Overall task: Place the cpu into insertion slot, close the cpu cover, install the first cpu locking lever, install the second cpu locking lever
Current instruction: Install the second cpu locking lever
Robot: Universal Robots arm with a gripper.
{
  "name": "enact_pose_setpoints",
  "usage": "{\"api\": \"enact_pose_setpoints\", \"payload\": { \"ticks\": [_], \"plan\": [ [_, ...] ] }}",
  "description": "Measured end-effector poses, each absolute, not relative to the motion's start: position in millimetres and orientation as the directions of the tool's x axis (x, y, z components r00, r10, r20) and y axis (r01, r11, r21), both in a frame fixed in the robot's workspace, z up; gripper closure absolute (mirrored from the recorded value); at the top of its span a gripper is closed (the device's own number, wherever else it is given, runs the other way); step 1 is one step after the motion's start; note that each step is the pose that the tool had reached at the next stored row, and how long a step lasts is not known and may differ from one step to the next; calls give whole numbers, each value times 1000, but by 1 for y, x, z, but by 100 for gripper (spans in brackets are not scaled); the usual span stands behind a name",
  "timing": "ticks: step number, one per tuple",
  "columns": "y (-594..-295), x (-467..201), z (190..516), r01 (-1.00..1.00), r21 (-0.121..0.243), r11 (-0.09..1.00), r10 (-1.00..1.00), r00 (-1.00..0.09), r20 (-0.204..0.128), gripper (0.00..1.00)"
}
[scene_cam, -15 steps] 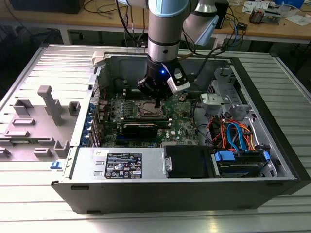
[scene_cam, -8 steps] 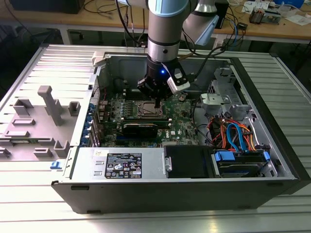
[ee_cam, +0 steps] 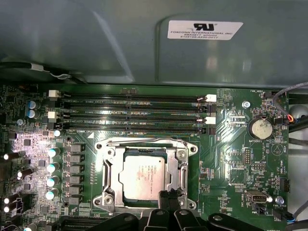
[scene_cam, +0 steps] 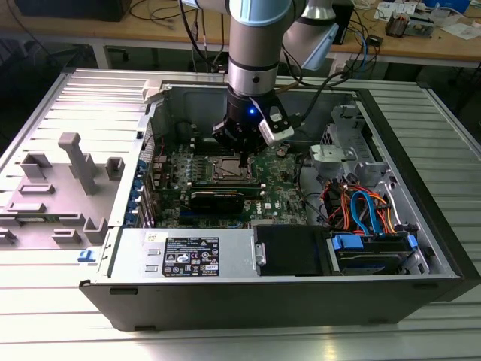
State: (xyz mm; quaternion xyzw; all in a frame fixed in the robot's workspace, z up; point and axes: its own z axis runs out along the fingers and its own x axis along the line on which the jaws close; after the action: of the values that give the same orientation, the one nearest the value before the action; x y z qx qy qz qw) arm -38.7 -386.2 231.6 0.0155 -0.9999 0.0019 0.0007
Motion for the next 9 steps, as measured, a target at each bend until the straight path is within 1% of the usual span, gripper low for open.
{"api": "enact_pose_setpoints", "payload": {
  "ticks": [9],
  "plan": [
    [-386, -39, 232, -31, -6, 1000, -31, -1000, 2, 89]
  ]
}}
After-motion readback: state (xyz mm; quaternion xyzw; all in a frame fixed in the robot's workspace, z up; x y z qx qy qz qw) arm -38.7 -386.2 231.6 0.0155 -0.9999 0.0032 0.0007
